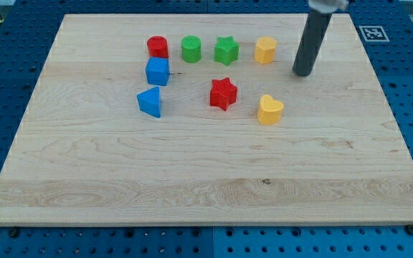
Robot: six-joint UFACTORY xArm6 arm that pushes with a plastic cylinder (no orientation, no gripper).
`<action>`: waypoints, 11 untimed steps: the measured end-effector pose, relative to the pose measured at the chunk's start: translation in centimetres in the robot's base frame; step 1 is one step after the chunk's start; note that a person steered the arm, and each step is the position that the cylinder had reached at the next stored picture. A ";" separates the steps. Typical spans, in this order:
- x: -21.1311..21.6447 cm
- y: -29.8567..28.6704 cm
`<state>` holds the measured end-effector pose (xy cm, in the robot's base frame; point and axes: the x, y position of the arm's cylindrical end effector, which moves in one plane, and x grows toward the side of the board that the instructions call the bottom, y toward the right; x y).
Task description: Push red star towards blue triangle
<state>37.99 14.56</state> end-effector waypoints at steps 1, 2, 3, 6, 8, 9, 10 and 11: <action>0.6 -4.8; 0.6 -6.3; 1.1 -8.9; 6.6 -13.0; 4.9 -13.9; 2.9 -15.7; 2.9 -19.2; 2.9 -23.8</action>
